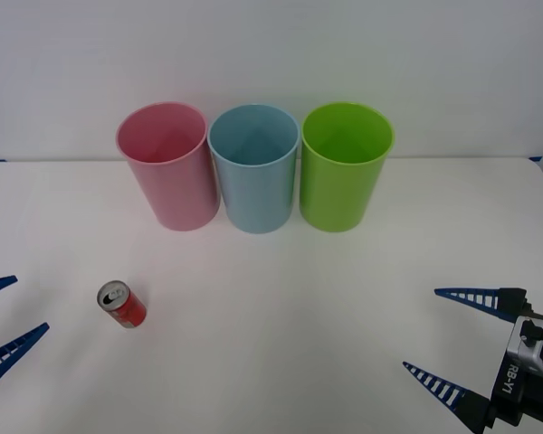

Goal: Put cans in the blue bin and PET bottles in the pink bin and trash in the green bin.

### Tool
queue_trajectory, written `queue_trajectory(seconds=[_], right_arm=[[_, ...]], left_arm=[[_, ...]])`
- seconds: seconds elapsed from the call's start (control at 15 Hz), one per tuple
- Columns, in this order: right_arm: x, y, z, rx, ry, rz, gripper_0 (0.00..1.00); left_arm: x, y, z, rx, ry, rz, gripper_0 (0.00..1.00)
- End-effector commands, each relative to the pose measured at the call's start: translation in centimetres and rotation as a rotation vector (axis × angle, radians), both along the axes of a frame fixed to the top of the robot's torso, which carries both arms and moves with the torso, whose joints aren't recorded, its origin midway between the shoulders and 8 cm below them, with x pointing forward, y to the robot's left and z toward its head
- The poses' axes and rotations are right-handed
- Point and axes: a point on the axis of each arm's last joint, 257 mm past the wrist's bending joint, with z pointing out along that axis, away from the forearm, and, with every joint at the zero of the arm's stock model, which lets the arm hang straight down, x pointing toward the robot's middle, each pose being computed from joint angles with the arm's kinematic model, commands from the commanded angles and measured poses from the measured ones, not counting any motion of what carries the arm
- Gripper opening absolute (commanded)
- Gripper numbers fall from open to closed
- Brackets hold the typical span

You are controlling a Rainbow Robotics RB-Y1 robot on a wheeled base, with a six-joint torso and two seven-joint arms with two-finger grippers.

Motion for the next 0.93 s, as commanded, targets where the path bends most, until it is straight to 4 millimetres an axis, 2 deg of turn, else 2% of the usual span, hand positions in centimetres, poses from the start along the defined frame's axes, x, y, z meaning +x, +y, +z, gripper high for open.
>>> queue_trajectory(seconds=[0.07,0.6,0.8,0.93], right_arm=[[0.0,0.0,0.0,0.000,0.000,0.000,1.00],[0.0,0.0,0.0,0.000,0.000,0.000,1.00],[0.0,0.0,0.0,0.000,0.000,0.000,1.00],[0.0,0.0,0.0,0.000,0.000,0.000,1.00]], left_arm=[[0.1,0.4,-1.9,0.009,-0.024,0.019,1.00],[1.6,1.8,-8.0,0.079,0.014,0.062,1.00],[2.7,0.7,-8.5,0.084,0.020,0.040,1.00],[3.4,-1.2,-9.2,0.076,0.030,0.012,1.00]])
